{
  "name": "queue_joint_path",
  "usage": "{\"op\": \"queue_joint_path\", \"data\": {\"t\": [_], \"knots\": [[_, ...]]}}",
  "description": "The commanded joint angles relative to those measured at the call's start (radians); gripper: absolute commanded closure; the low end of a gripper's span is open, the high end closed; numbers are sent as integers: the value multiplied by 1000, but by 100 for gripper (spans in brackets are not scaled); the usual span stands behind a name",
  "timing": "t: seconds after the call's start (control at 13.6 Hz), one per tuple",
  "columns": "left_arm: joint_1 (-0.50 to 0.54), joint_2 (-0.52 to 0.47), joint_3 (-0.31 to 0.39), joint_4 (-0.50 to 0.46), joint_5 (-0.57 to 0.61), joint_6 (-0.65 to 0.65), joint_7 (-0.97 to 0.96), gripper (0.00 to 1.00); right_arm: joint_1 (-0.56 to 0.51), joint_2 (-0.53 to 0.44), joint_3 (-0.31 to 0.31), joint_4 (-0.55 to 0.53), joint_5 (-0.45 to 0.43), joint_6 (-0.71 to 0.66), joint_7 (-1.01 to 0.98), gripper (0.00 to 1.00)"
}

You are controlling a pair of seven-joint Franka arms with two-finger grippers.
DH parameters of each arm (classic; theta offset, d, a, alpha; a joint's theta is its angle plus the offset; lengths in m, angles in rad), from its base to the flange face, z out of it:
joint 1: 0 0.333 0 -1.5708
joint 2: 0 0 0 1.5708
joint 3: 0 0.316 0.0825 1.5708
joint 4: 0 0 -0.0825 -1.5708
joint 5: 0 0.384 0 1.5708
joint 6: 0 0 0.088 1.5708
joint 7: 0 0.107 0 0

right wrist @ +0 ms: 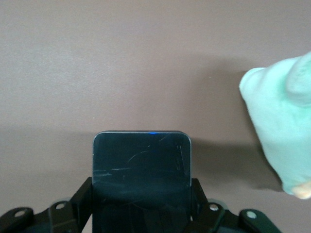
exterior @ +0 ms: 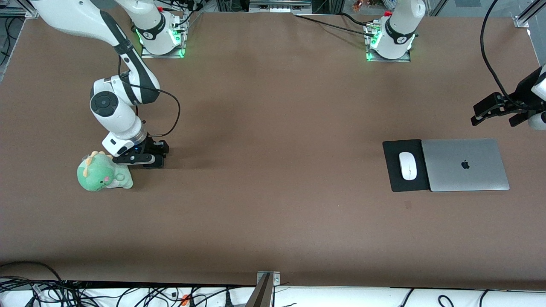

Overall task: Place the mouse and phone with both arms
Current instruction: 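Lower the black phone beside the green plush toy and open the right gripper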

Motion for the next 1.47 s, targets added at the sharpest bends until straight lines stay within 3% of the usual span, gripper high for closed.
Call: {"op": "queue_joint_path", "data": {"t": [0.0, 0.29, 0.37, 0.44, 0.81, 1.25, 1.39], "knots": [[11, 10, -3, 30, -27, -25, 23, 0, -19, 39, 9, -24, 19, 114, -22, 100], [11, 10, -3, 30, -26, -25, 25, 0, -39, 91, 8, -18, 17, 187, -65, 100], [13, 10, -3, 30, -26, -25, 25, 0, -47, 91, 6, -15, 17, 185, -74, 55], [13, 10, -3, 30, -26, -25, 25, 0, -56, 93, 8, -13, 16, 185, -76, 1], [13, 10, -3, 30, -29, -25, 23, 0, -56, 64, 8, 25, 16, 139, -79, 0], [11, 10, -3, 30, -23, -25, 25, 0, -56, -62, 25, 142, 20, -203, -88, 0], [11, 10, -4, 30, -23, -25, 25, 0, -55, -94, 25, 198, 98, -330, -103, 0]]}}
